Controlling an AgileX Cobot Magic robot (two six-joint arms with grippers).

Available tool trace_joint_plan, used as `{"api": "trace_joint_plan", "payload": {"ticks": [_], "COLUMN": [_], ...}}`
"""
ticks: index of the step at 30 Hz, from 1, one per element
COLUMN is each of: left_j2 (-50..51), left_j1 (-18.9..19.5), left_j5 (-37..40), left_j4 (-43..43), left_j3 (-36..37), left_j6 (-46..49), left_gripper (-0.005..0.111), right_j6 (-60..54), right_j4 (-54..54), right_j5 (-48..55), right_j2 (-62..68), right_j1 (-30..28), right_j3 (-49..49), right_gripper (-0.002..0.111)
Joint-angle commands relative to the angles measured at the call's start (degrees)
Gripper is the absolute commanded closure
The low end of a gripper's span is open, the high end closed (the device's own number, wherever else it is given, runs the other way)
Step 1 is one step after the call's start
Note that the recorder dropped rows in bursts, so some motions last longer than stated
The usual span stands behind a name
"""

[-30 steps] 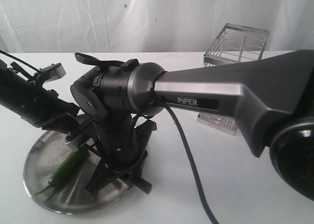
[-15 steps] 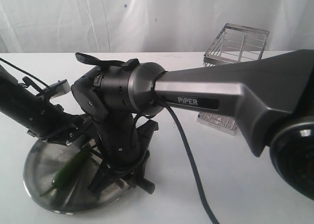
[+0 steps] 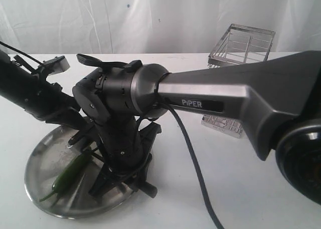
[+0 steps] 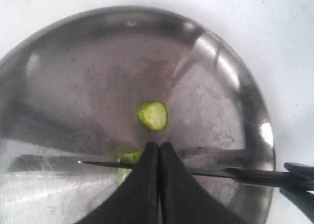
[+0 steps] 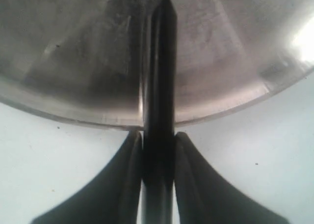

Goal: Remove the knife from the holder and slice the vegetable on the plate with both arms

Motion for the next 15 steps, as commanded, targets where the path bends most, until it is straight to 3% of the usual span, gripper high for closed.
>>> {"api": "trace_joint_plan", "payload": {"ticks": [1, 7, 15], "left_j2": [2.8, 9.0, 1.8], "left_j1": [-0.3, -0.3, -0.3], "left_j5": [-0.1, -1.9, 2.7], "left_j4": [1.5, 0.6, 0.2], "left_j3": [1.6, 4.6, -1.3], "left_j6": [-1.0, -0.9, -1.0], "left_gripper": [0.107, 0.107, 0.107], "right_j6": [-0.5, -0.9, -0.9], "right_j4": [-0.2, -0.2, -0.2], "right_j5": [-0.1, -0.1, -0.1], "right_j2": [-0.6, -0.6, -0.8], "right_j1": [0.0, 0.0, 0.0], "right_j3": [-0.1, -0.1, -0.1], "right_gripper": [0.107, 0.107, 0.107]}}
